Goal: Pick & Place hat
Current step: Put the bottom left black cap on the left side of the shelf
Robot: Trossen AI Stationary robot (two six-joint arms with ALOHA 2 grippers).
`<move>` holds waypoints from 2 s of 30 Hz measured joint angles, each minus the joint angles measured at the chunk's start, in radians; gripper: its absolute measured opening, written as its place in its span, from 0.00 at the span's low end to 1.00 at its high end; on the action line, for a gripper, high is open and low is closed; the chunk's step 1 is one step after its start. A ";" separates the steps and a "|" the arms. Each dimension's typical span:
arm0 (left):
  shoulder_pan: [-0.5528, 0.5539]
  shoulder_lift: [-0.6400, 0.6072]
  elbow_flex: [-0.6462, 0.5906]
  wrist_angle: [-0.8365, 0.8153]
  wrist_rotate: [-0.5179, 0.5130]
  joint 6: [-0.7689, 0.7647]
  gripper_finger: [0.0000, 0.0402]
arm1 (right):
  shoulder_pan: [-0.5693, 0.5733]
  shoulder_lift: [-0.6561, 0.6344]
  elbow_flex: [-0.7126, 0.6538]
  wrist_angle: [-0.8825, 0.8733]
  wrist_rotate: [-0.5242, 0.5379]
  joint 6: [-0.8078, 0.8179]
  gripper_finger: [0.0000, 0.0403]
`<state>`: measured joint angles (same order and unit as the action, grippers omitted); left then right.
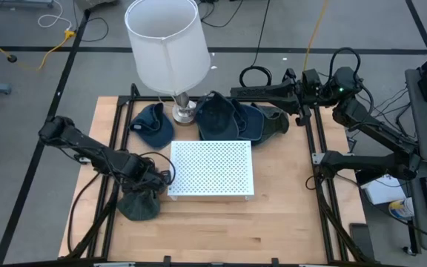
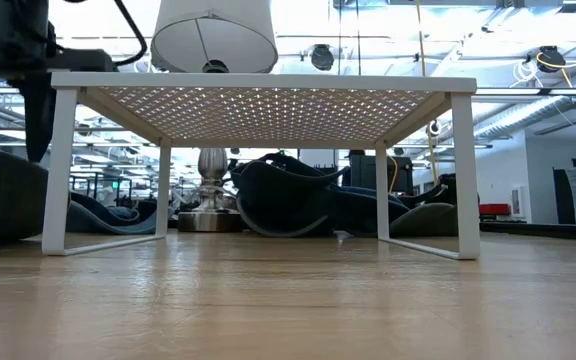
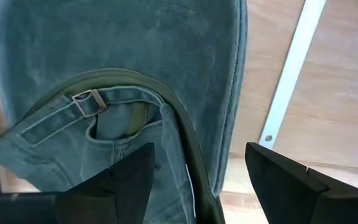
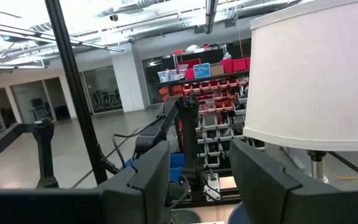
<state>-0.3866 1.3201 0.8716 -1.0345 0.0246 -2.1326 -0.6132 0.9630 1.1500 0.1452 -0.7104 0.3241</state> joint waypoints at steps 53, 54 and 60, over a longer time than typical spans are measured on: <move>-0.003 -0.177 0.134 -0.069 -0.011 0.126 0.01 | 0.000 -0.001 0.000 0.069 0.010 0.005 0.40; -0.003 -0.182 0.161 -0.099 -0.011 0.136 0.01 | 0.000 -0.001 0.000 0.068 0.010 0.005 0.40; -0.003 -0.190 0.341 -0.270 -0.012 0.210 0.01 | 0.000 -0.001 0.000 0.068 0.010 0.008 0.40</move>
<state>-0.3897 1.1296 1.2122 -1.3049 0.0125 -1.9222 -0.6136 0.9623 1.1500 0.2134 -0.7002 0.3321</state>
